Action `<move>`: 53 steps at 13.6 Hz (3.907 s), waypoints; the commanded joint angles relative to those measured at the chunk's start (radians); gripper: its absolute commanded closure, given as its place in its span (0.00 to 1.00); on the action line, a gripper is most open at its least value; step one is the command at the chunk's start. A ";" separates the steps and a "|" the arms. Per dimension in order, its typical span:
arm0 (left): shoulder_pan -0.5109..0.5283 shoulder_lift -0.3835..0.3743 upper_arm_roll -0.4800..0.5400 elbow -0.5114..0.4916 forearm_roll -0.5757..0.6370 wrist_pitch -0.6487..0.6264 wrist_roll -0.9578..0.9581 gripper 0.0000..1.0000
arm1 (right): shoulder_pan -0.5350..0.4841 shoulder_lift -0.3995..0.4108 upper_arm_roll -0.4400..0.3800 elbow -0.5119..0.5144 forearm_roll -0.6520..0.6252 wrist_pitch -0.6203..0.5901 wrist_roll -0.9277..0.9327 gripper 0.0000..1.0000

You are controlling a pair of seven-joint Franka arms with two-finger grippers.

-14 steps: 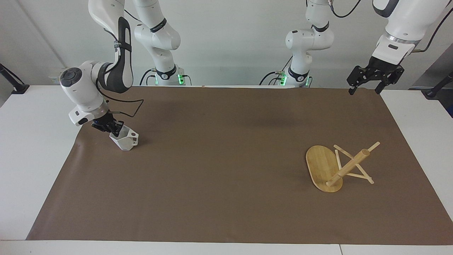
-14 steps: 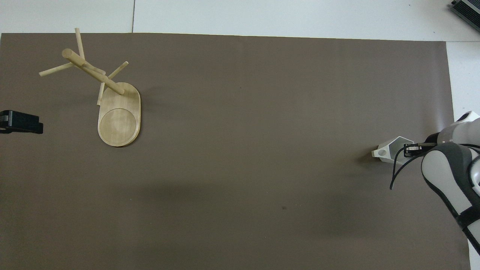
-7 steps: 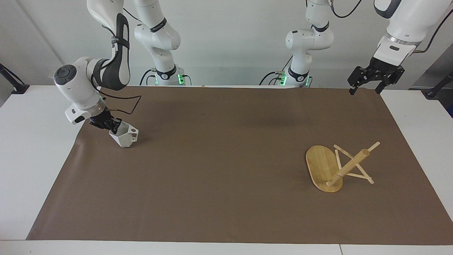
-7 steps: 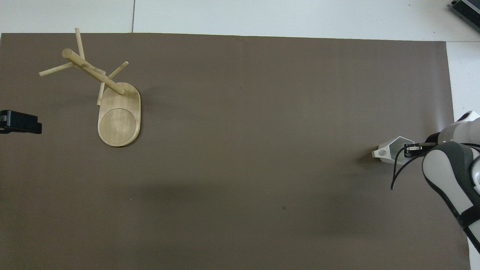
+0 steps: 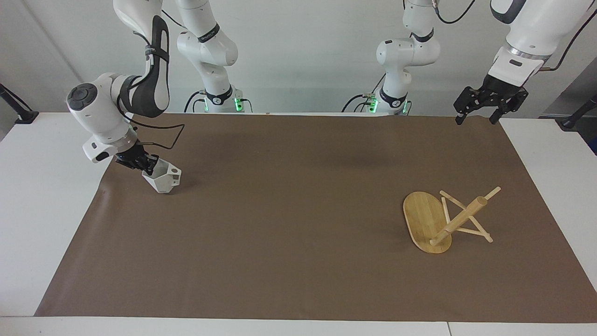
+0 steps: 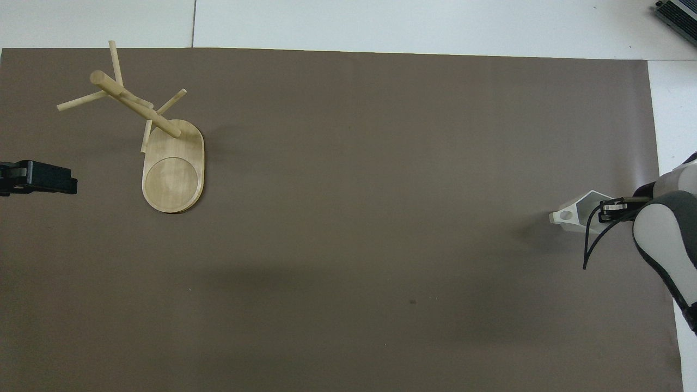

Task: Hang cup on rack
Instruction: 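Lift the white cup with the right gripper, tilting it upright, then carry the cup with the right gripper while the left gripper approaches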

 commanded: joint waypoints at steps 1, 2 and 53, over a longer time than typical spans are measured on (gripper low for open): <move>-0.016 -0.026 0.007 -0.030 -0.010 0.017 -0.008 0.00 | 0.012 -0.019 0.010 0.061 0.005 -0.076 0.048 1.00; -0.017 -0.027 0.008 -0.030 -0.010 0.010 -0.014 0.00 | 0.022 -0.021 0.010 0.079 -0.003 -0.092 0.056 1.00; -0.126 0.000 -0.071 -0.360 -1.296 0.268 -1.358 0.00 | 0.093 -0.162 0.452 0.222 0.988 -0.008 0.566 1.00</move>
